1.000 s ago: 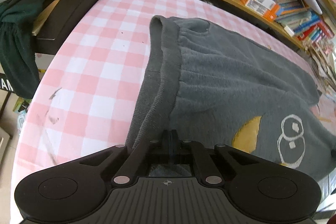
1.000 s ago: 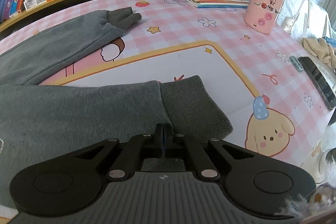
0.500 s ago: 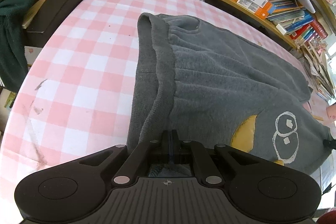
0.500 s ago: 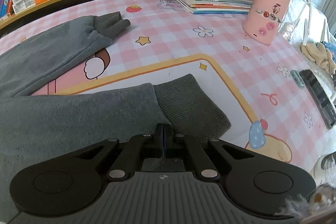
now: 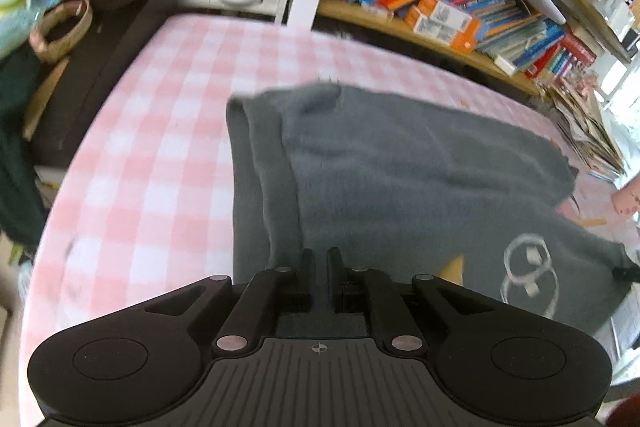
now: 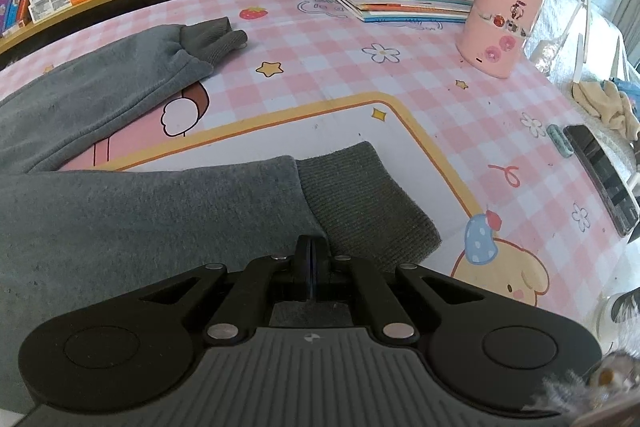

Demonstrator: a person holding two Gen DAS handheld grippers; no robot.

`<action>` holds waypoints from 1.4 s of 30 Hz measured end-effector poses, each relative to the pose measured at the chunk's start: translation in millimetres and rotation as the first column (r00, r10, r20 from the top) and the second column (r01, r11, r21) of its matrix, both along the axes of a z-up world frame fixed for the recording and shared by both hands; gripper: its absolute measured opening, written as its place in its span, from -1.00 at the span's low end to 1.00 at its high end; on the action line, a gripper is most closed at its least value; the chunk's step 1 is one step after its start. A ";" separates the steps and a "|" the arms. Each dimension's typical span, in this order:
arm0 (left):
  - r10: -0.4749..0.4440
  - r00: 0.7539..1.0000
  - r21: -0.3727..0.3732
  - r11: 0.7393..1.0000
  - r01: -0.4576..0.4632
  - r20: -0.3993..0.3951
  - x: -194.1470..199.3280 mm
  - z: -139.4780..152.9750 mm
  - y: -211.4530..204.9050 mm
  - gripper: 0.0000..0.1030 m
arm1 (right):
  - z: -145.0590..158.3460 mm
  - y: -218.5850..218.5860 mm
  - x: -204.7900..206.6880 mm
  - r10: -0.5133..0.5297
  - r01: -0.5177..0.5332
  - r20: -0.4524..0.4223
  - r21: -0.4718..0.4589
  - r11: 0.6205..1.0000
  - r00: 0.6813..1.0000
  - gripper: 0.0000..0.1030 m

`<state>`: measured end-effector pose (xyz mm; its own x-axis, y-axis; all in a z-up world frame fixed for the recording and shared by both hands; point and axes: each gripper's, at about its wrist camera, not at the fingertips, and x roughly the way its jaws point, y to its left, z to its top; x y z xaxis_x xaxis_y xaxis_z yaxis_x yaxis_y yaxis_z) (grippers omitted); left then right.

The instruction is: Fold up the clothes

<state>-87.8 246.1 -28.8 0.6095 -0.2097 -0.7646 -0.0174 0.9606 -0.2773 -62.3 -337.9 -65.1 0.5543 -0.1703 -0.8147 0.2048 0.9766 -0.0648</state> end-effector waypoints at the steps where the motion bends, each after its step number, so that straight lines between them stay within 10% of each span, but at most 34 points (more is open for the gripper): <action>1: 0.008 1.000 0.001 1.000 -0.008 0.005 6.5 -0.9 0.4 -0.84 | -0.2 0.3 -0.4 -0.002 0.002 0.002 -0.001 1.000 1.000 -1.00; 20: -0.033 0.999 -0.016 0.999 0.033 0.000 56.3 -18.1 -32.1 -0.91 | -0.9 9.1 1.6 -0.004 0.003 -0.009 -0.048 0.999 1.000 -0.98; 42: 0.223 0.975 -0.012 0.975 -0.223 0.007 81.9 -32.3 45.5 -0.89 | -0.3 48.4 27.6 0.154 -0.154 -0.003 -0.027 0.988 0.988 -0.98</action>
